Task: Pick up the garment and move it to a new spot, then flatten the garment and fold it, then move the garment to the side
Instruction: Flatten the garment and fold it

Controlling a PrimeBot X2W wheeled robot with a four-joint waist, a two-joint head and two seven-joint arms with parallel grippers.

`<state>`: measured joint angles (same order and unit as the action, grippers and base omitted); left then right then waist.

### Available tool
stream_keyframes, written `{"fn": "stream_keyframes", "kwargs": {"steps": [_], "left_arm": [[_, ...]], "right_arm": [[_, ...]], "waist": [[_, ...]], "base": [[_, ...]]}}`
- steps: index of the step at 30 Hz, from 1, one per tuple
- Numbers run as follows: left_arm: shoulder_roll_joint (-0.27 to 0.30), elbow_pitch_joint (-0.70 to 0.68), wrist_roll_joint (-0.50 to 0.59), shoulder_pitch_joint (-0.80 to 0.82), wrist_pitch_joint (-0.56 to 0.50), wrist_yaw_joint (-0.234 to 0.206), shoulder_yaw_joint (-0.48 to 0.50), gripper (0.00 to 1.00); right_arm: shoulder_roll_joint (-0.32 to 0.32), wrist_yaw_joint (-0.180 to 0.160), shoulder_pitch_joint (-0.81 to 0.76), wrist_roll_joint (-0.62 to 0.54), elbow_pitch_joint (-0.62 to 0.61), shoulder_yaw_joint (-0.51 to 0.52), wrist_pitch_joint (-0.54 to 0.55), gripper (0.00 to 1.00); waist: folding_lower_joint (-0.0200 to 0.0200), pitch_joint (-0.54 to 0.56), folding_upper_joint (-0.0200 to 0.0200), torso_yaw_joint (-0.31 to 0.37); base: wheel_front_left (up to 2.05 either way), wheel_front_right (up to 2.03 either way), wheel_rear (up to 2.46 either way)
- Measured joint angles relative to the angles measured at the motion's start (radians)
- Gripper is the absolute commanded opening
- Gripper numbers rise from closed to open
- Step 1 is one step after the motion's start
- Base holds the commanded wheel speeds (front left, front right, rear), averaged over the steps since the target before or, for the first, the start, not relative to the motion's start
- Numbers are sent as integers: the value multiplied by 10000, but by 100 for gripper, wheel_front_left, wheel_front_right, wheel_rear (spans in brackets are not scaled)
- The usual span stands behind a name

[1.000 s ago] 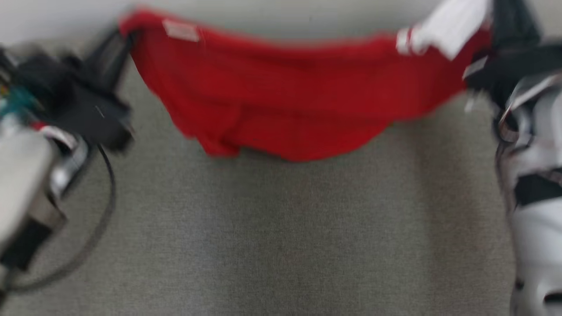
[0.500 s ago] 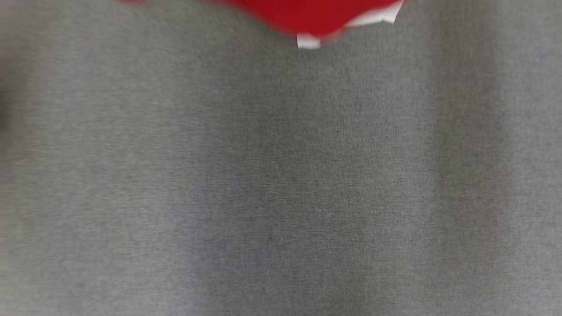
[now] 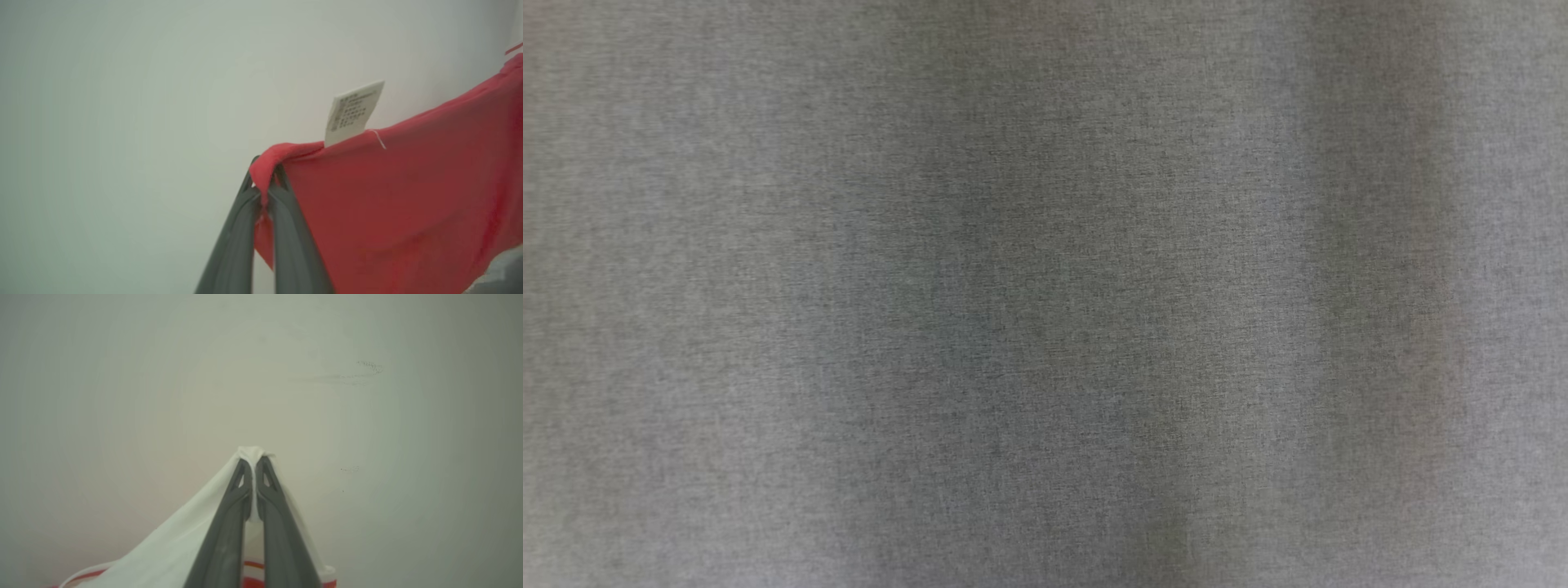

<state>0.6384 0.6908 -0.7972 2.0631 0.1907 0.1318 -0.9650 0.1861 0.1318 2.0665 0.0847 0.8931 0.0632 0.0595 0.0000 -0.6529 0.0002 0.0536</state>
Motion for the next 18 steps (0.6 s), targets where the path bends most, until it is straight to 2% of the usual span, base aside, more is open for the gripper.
{"fn": "stream_keyframes", "kwargs": {"steps": [8,14,18], "left_arm": [[-88,458,-685,858,165,0,-1087,0],[186,648,-1321,772,472,0,-1735,0],[362,493,-1722,332,633,0,-2054,0]], "right_arm": [[-295,0,769,-619,855,328,-341,0],[-566,0,406,-654,1062,326,-717,0],[-694,0,-180,-203,949,75,-984,0]], "waist": [[0,-230,-1,192],[1,-389,-1,402],[2,-386,-1,529]], "base": [[0,0,0],[0,0,0],[0,0,0]]}}
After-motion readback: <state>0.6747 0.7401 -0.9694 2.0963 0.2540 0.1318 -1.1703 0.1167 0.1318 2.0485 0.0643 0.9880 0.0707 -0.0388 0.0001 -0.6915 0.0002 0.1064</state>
